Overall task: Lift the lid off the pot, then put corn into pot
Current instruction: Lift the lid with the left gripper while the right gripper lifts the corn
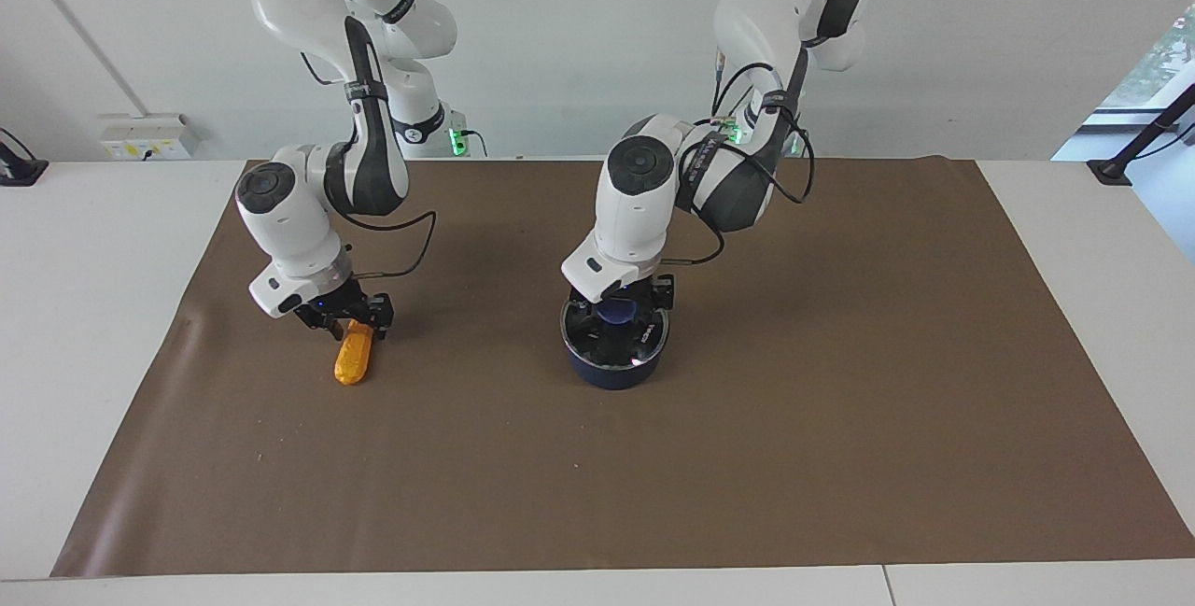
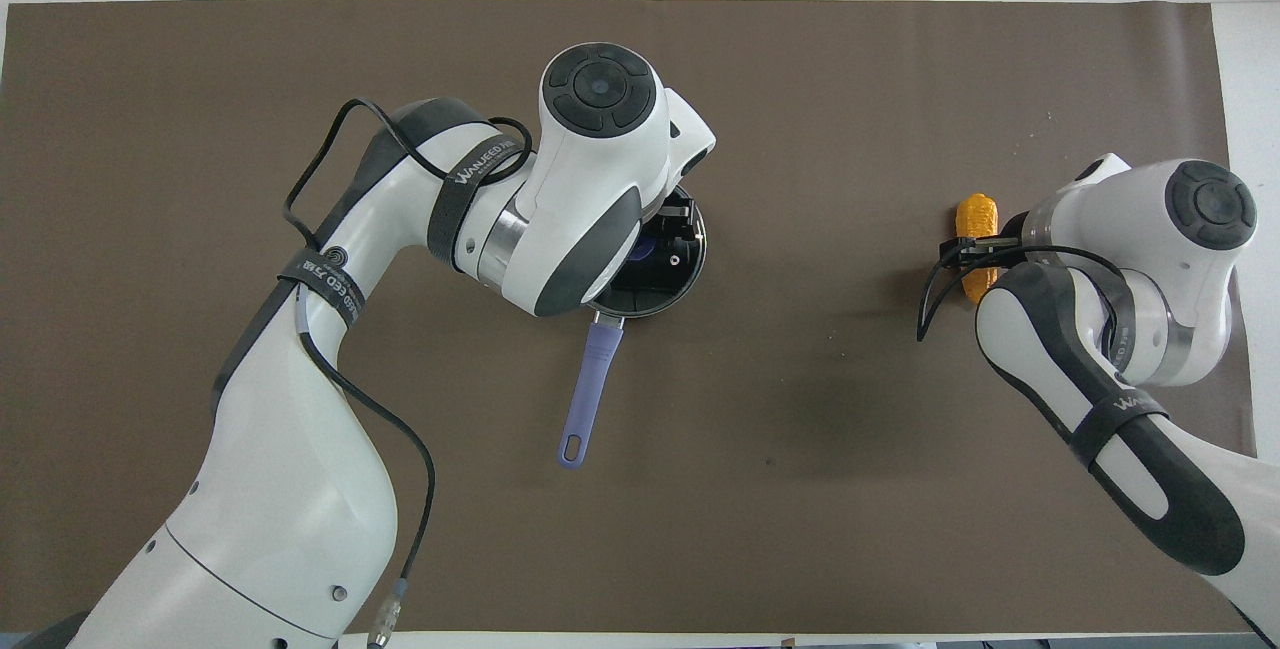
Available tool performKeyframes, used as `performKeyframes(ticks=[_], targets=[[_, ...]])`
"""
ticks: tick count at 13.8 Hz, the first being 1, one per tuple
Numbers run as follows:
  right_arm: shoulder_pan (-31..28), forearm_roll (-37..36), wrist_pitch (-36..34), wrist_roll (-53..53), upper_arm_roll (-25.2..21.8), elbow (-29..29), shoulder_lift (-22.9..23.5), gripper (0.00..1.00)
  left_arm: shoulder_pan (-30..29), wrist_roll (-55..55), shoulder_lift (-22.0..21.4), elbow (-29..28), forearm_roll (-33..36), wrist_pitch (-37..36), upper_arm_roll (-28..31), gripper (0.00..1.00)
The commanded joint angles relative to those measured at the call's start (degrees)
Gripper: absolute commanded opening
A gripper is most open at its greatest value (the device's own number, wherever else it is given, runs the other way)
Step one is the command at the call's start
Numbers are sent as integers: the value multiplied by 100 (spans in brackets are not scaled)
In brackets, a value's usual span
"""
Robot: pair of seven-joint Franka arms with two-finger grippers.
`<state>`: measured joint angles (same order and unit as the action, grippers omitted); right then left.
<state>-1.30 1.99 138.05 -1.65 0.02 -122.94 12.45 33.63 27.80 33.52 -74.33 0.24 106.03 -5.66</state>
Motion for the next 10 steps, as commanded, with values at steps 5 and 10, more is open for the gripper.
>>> performKeyframes(ticks=[5,10], targets=[[-90,73,74,-372,33,-2,83,6,73,-108,67,103,108,23,56,100],[33,12,-925,-345,42,751,161,0,73,-108,67,129,90,32,56,100]])
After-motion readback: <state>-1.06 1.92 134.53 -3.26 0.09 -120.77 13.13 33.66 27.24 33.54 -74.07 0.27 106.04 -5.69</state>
